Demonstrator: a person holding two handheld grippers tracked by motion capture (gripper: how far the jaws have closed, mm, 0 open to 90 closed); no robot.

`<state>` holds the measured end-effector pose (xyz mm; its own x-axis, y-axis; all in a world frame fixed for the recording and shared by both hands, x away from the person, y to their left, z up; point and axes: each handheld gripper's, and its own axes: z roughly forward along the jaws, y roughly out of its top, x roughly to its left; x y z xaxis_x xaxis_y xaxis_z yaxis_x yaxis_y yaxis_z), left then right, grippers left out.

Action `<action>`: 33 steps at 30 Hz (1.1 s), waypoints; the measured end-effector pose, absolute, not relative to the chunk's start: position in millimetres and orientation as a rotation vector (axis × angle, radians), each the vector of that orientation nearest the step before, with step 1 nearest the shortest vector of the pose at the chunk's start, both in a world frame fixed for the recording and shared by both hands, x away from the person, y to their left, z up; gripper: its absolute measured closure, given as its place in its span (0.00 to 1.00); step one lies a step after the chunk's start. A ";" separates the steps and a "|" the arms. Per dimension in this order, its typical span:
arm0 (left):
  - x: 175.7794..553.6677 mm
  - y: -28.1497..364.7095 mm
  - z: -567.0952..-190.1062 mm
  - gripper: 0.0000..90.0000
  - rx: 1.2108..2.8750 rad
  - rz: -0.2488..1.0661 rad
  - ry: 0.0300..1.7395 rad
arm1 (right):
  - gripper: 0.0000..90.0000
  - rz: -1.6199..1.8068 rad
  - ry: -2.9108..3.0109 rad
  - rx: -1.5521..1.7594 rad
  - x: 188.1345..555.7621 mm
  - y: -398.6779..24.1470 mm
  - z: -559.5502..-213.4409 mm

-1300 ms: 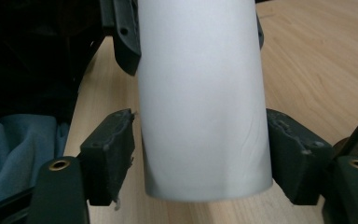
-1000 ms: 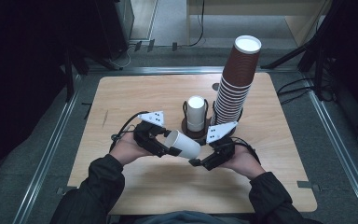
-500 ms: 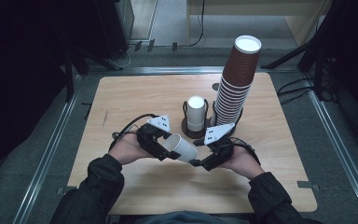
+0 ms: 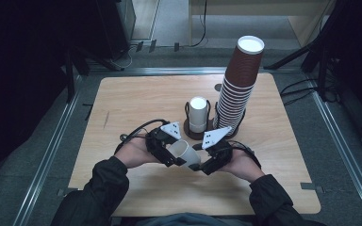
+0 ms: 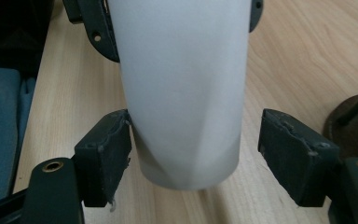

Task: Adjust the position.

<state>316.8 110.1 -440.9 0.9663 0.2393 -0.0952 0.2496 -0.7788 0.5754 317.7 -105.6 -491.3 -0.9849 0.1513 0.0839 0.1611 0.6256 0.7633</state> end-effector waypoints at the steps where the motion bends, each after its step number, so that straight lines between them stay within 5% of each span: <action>1: 316.6 109.4 -440.9 0.33 2.499 -0.020 0.339 | 0.29 -1.331 -2.824 -0.265 317.6 -104.4 -491.9; 15: 314.2 103.0 -441.5 0.32 2.500 -0.046 0.327 | 0.38 -1.319 -2.803 -0.226 312.8 -96.0 -494.7; 20: 311.5 102.1 -442.5 0.24 2.491 -0.014 0.304 | 0.37 -1.322 -2.807 -0.206 312.4 -96.0 -494.8; 23: 309.6 102.3 -441.2 0.10 2.482 0.010 0.291 | 0.37 -1.331 -2.809 -0.213 313.5 -97.6 -494.0; 33: 314.3 108.8 -442.6 0.04 2.441 0.038 0.374 | 0.37 -1.386 -2.800 -0.249 317.3 -106.2 -489.8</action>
